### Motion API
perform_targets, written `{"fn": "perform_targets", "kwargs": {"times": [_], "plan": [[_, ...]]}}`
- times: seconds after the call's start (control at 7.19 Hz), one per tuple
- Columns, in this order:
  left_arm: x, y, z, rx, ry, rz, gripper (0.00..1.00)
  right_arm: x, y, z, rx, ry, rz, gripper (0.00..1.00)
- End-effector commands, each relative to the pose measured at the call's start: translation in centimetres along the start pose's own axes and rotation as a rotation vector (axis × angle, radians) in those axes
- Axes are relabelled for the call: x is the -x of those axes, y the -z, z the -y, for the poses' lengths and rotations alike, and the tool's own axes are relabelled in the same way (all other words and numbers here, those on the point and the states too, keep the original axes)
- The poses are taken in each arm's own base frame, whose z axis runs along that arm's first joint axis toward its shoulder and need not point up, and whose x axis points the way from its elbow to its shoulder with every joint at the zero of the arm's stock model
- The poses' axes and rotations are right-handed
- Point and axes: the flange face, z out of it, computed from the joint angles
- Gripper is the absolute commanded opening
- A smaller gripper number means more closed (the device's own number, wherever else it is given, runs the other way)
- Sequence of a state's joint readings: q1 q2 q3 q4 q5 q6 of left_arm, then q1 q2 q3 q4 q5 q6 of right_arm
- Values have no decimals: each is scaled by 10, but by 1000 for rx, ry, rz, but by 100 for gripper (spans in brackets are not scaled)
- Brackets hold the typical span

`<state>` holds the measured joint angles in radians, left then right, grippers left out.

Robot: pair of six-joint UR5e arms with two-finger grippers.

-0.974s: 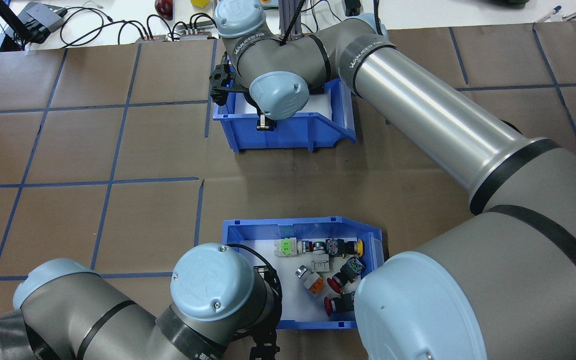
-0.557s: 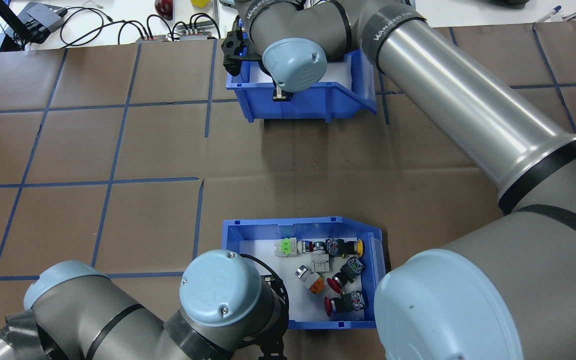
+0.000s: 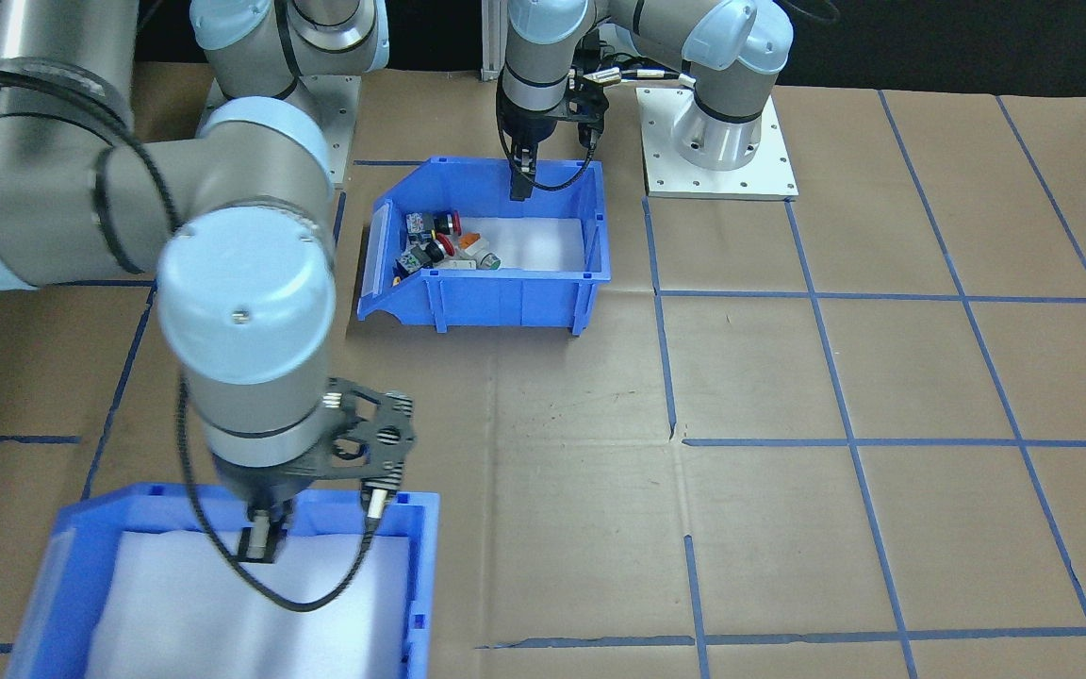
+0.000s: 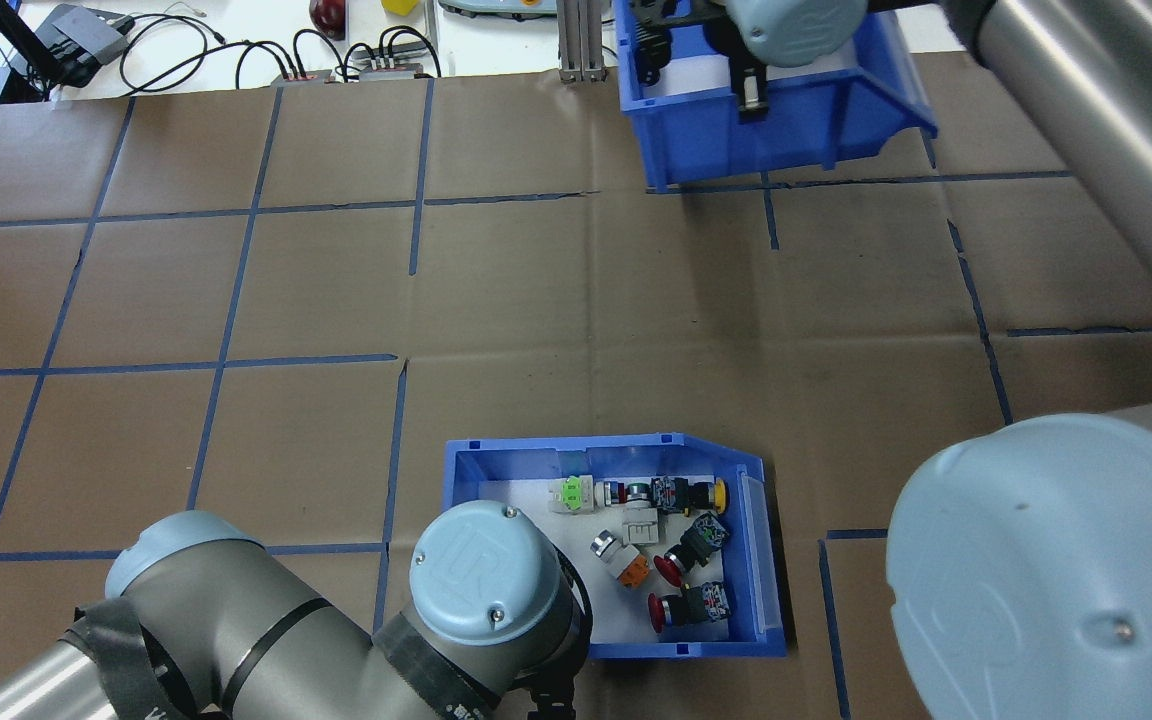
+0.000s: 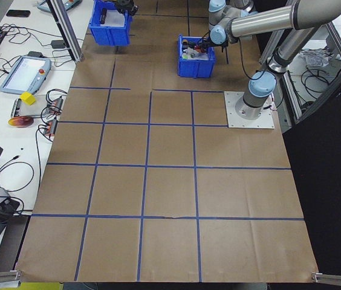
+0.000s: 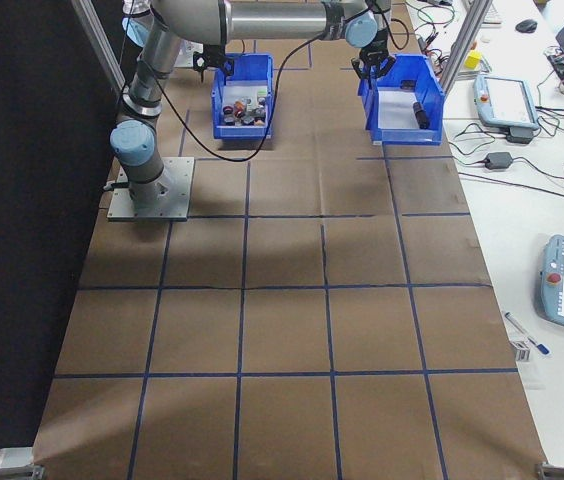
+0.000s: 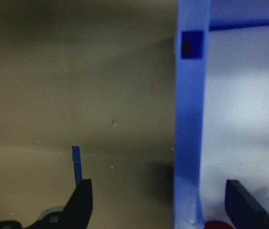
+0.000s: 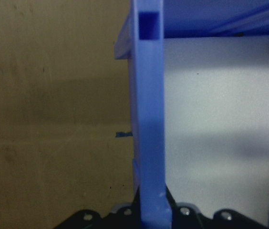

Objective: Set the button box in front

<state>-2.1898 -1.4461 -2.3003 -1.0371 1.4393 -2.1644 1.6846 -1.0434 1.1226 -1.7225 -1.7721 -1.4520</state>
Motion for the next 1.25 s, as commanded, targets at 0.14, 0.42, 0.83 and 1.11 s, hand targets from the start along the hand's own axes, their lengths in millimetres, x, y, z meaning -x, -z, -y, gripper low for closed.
{"fn": "perform_targets", "kwargs": {"times": [0.14,0.42,0.83,1.11], "plan": [[-5,4,-3,24,-4,-61,7,31,-5,-140,-55,10,95,7],[-5,20,-3,52,-22,-113,0,93,-10,-210,-162,10,118,7],[-86,63,34,-36,-44,-243,0,200,-7,-193,-135,17,31,7],[-157,97,56,15,-42,-273,0,250,-24,-177,-118,15,-43,7]]}}
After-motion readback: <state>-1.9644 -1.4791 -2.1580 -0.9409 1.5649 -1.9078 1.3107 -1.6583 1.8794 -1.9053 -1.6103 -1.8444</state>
